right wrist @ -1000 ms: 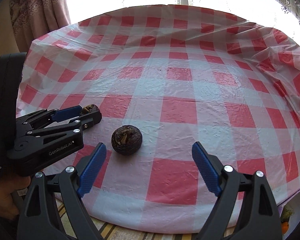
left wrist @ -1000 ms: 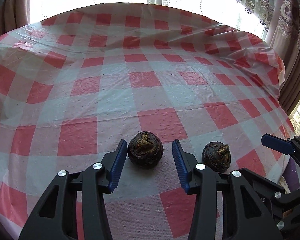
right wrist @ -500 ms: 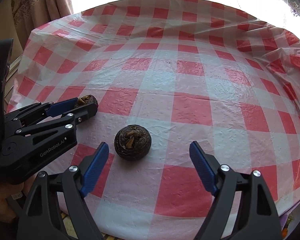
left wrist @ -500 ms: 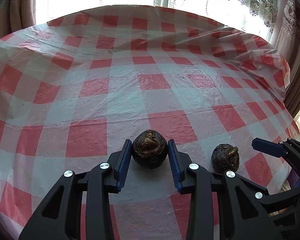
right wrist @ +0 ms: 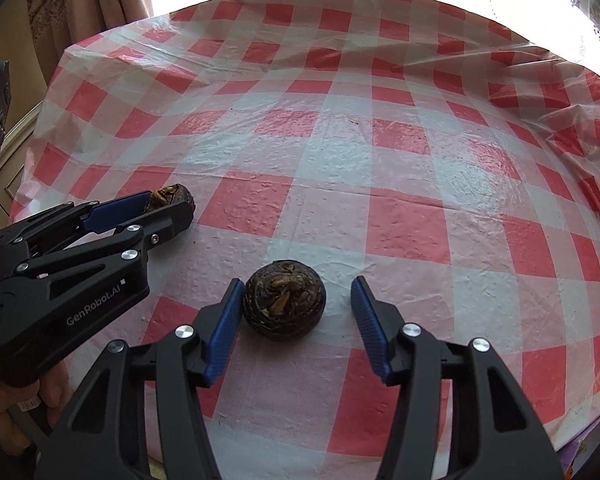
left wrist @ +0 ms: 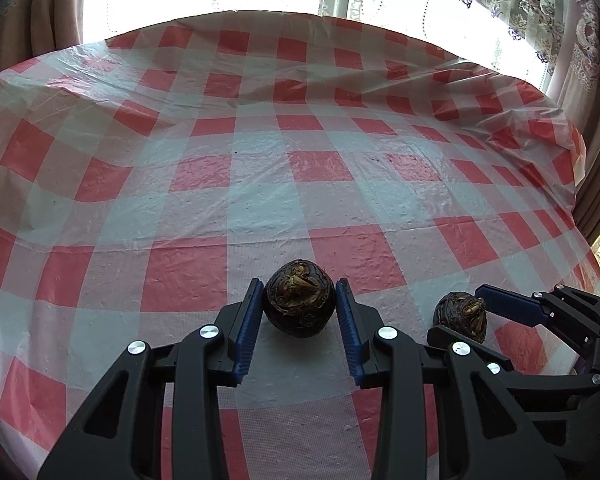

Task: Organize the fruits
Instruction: 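Grasp a dark brown fruit with the left tool while the right grasps the other, then carry both dark brown fruits over the white box and lower them inside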

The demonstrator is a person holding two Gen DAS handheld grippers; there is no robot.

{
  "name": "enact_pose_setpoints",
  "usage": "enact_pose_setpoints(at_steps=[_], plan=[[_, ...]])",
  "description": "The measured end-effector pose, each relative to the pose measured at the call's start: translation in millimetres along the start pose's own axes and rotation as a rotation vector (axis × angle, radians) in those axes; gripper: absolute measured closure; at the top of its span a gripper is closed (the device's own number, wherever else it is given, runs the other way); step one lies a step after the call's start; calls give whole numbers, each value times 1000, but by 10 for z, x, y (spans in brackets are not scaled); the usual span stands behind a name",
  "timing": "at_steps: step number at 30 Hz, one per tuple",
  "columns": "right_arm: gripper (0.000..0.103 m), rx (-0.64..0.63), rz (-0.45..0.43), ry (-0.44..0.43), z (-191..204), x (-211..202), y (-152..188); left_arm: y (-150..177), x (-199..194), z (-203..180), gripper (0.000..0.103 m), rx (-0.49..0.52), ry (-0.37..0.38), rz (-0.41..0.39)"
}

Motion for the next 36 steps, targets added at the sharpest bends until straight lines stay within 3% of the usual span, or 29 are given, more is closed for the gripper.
enact_pose_setpoints(at_steps=[2,21,36], plan=[[62,-17,-4,4,32,-4,6,0,-1,0,68,1,-1,0],[63,22,-51,59,-102,-228,198,83,-122,-227,68,82,-54,-33],[63,91,-72,109,-376,-632,587,99,-356,-469,68,171,-110,-59]])
Point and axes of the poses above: each gripper's, at about its wrist camera, not at the fingertips, and x roughly the way its jaws point, z to its left, y to its underside, the point moved 4 cm from there along x, roughly the way its jaws point
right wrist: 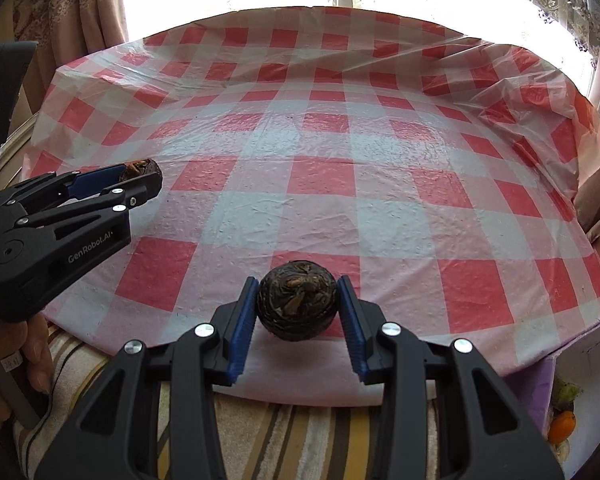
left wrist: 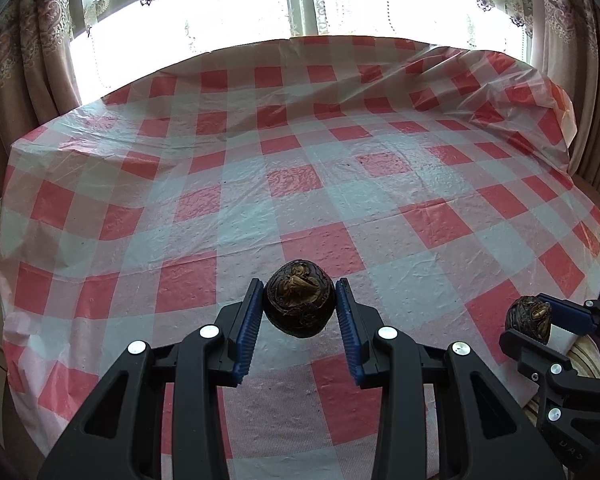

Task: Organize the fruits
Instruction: 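Carry both dark brown fruits over the white box and lower them inside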

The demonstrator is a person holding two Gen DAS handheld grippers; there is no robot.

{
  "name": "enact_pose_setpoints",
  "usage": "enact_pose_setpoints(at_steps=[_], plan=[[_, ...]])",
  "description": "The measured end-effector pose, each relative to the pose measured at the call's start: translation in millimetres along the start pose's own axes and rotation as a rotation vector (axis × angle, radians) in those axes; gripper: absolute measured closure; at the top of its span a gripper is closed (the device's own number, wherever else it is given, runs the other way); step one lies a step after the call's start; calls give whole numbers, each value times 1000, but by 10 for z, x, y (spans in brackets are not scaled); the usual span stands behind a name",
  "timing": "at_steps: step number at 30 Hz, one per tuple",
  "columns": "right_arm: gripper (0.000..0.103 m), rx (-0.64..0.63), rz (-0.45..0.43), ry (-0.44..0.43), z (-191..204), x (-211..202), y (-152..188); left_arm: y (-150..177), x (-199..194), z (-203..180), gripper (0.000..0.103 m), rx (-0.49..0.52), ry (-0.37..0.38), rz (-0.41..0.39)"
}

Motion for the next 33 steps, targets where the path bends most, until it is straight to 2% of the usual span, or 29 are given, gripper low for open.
enact_pose_setpoints(at_steps=[8,16,26,33], plan=[[63,79,-5,14,-418,-342,239,-18,-241,-309,68,69,37,-1],[63,143,-9,77,-972,-729,586,-6,-447,-884,68,188,95,-15],[63,251,-14,198,-1803,-1205,959,116,-717,-1828,68,346,242,-20],[63,309,13,295,-2349,-1391,1215,306,-916,-2565,68,475,374,-5]])
Point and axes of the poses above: each gripper's, at about its wrist camera, not at the fingertips, and x roughly the way its jaws point, z to its left, y to its underside, the point moved 4 cm from there along x, roughly the way its jaws point
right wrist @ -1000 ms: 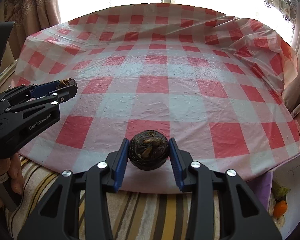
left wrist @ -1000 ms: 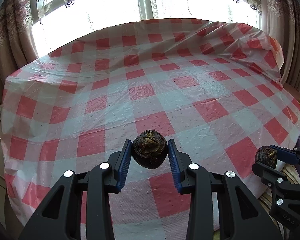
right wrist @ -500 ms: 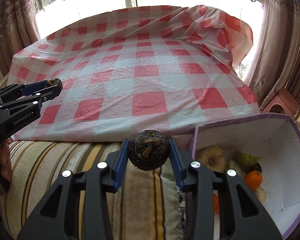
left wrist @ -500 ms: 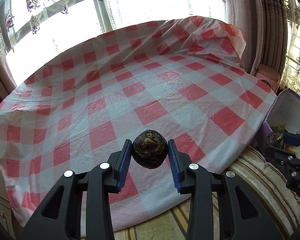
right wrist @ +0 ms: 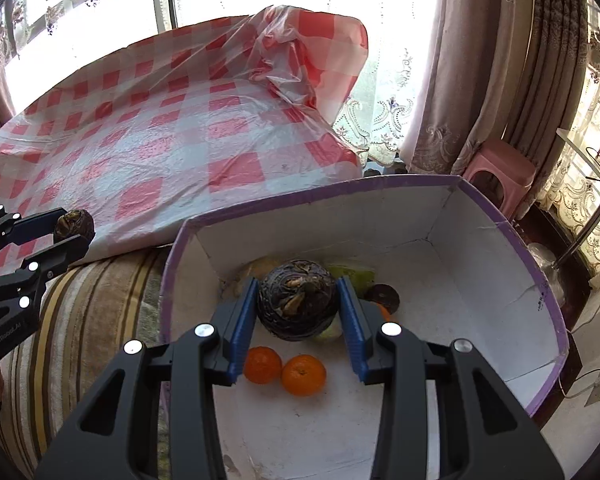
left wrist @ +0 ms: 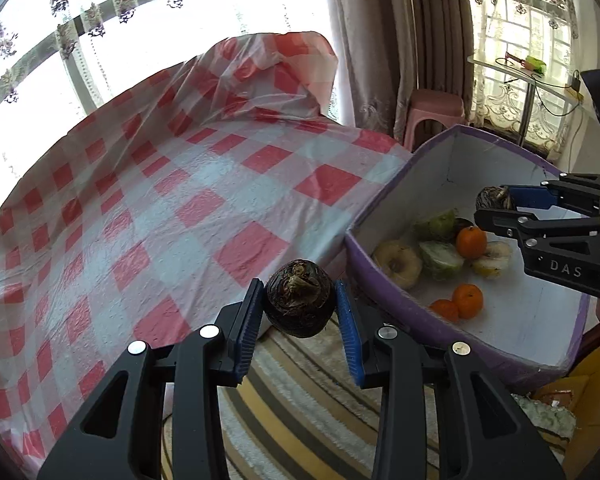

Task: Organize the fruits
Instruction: 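Carry both dark brown fruits over the white box and lower them inside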

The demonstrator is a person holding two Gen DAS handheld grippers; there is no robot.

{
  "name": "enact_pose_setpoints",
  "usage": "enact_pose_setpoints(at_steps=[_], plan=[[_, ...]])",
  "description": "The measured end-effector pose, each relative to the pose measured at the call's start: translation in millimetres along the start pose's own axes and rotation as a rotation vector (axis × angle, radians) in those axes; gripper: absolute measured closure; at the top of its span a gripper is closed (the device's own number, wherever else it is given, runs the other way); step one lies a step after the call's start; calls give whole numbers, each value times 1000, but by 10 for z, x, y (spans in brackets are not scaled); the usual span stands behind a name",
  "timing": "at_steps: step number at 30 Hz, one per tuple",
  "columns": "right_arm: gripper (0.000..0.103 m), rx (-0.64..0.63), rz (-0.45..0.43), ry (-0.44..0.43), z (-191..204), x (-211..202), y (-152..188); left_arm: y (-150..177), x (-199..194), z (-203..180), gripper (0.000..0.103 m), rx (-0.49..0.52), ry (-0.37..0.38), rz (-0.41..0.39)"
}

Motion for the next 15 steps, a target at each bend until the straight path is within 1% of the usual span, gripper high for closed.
enact_pose_setpoints(at_steps=[4,9,12,15], plan=[[63,20,33,49,-290,49,88,-63,42,-387,68,55,89,11],[63,43,70,110,-609,112,167,-83,135,-792,68,127,172,46],[63,56,91,152,-784,151,203,-72,185,-995,68,176,200,65],[63,65,122,184,-931,208,262,-50,263,-1137,68,196,257,109]])
Point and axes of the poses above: each gripper's, at about its wrist camera, not at the fingertips, and x roughly the way its jaws point, z to its left, y to its underside, the point moved 4 cm from there along x, roughly the way its jaws point
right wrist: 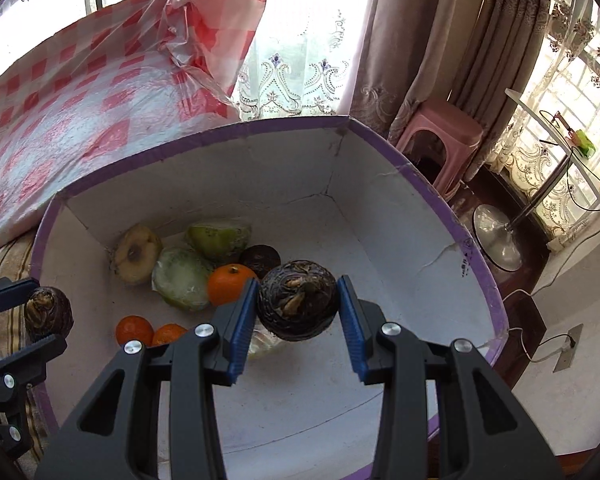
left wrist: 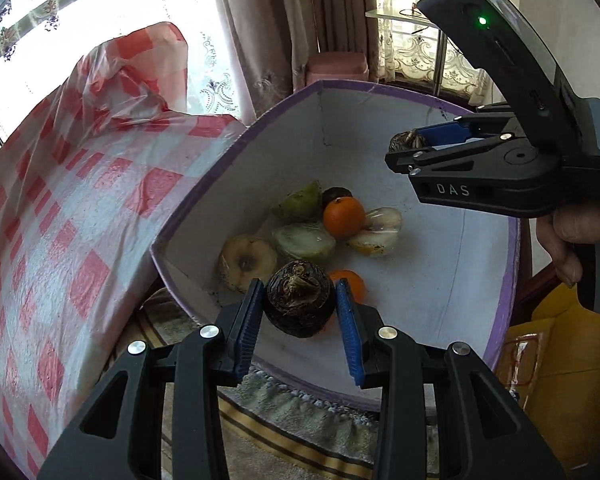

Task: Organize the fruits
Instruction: 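Carry both dark brown fruits over the white box and lower them inside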

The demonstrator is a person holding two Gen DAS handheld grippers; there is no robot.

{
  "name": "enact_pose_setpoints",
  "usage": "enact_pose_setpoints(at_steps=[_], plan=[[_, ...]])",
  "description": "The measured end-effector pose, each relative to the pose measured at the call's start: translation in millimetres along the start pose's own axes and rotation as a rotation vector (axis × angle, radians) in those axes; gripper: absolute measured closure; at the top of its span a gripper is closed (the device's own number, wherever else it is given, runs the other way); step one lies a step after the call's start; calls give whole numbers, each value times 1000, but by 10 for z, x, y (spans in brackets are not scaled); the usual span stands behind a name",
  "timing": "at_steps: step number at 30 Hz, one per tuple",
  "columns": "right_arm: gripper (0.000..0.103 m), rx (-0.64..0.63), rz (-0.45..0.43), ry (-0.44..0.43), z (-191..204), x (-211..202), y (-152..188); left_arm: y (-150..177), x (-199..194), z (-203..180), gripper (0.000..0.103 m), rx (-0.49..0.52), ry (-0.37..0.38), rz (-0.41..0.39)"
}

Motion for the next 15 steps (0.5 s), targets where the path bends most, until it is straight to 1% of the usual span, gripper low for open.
enact_pose_setpoints(at_steps=[4,6,9,12,15], plan=[[63,9,21,21,-112,102,38,-3,158,-110,68,16,56,62],[63,7,30,22,-133,143,51,7,244,-152,68,20,94,106],[63,-10,44,33,-122,214,59,53,358,-265,68,55,134,169],[63,-21,54,45,-107,276,48,82,455,-309,68,65,151,205],[63,-19,65,38,-104,326,41,85,505,-324,68,67,164,229]])
Point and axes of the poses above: each gripper's, at about its wrist camera, not at the fingertips, and x roughly the way its jaws point, z to its left, y to its underside, the point moved 4 cm from there along x, roughly the way its jaws point
